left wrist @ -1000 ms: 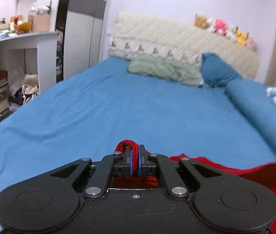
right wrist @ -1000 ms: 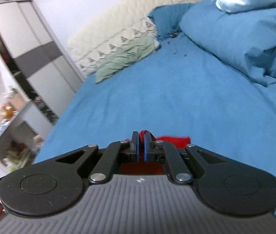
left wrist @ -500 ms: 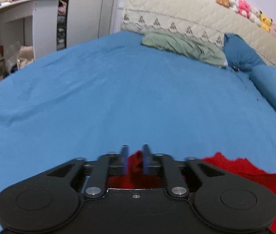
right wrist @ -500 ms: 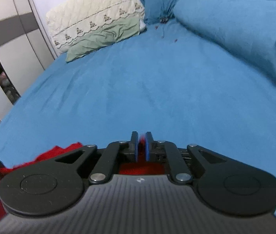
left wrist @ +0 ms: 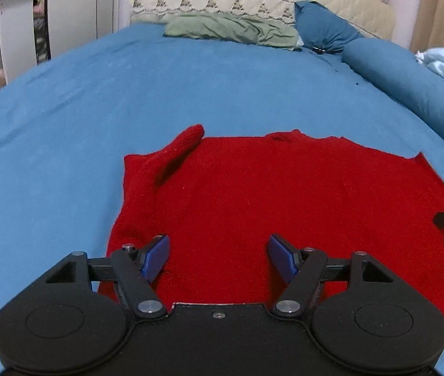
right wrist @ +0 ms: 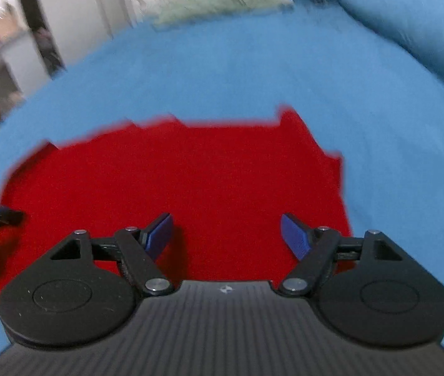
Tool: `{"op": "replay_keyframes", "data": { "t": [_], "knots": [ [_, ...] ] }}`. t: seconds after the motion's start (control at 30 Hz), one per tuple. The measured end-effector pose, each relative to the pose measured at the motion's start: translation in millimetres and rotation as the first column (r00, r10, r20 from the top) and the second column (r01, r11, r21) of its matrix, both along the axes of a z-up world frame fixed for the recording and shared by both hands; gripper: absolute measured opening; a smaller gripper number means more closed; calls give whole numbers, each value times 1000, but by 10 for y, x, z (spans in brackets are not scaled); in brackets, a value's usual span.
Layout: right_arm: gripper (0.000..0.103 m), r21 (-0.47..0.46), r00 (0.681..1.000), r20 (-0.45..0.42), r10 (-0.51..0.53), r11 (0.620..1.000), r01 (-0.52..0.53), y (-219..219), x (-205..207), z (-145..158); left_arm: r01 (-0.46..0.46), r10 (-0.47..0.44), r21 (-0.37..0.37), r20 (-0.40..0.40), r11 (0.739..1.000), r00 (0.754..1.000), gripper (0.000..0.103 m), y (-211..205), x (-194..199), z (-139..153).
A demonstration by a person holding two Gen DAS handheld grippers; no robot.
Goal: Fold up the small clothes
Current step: 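Lay the hem down over the body and open both tools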
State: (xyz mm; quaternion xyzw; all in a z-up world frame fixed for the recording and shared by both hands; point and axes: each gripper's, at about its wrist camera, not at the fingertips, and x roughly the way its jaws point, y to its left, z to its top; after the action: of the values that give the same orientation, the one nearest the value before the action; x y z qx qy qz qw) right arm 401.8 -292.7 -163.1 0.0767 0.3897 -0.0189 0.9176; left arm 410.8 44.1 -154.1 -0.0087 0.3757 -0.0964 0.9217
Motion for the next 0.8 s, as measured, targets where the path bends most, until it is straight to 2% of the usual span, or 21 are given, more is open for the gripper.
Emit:
{"op": "replay_keyframes", "data": {
  "t": [0.1, 0.17, 0.23, 0.3, 0.33, 0.37, 0.43, 0.53, 0.7, 0.8],
  "knots": [
    [91, -26, 997, -18, -75, 997, 74, -152, 17, -42, 7, -6, 30, -37, 1000, 999, 76, -58, 41, 47],
    [92, -13, 990, -32, -140, 990, 140, -287, 23, -33, -9, 10, 15, -57, 1000, 998, 76, -17, 118, 85],
    [92, -25, 980, -32, -197, 980, 196, -390, -29, 56, -33, 33, -13, -40, 999, 999, 76, 62, 107, 180],
    [92, -20, 987, 23, -160, 987, 161, -385, -148, 173, -15, 16, -19, 37, 1000, 999, 85, 83, 103, 318],
    [92, -35, 989, 50, -141, 989, 142, -363, -232, 227, 12, -10, -24, 66, 1000, 998, 95, 78, 104, 353],
    [93, -50, 990, 71, -120, 991, 124, -332, -281, 271, 47, -44, -36, 88, 998, 995, 98, 67, 123, 381],
    [93, -62, 992, 98, -80, 994, 86, -218, -302, 321, 101, -95, -71, 83, 992, 992, 98, 57, 265, 365],
    [93, -37, 993, 114, -31, 999, 35, -134, -353, 328, 121, -117, -97, 48, 988, 992, 98, 101, 589, 230],
    [93, -21, 994, 106, -2, 1000, 4, -37, -351, 201, 84, -89, -124, -37, 989, 995, 98, 297, 1020, -33],
    [93, 5, 996, 84, -17, 1000, 16, -55, -339, 111, 80, -85, -153, -30, 985, 996, 98, 400, 1043, -28]
  ]
}}
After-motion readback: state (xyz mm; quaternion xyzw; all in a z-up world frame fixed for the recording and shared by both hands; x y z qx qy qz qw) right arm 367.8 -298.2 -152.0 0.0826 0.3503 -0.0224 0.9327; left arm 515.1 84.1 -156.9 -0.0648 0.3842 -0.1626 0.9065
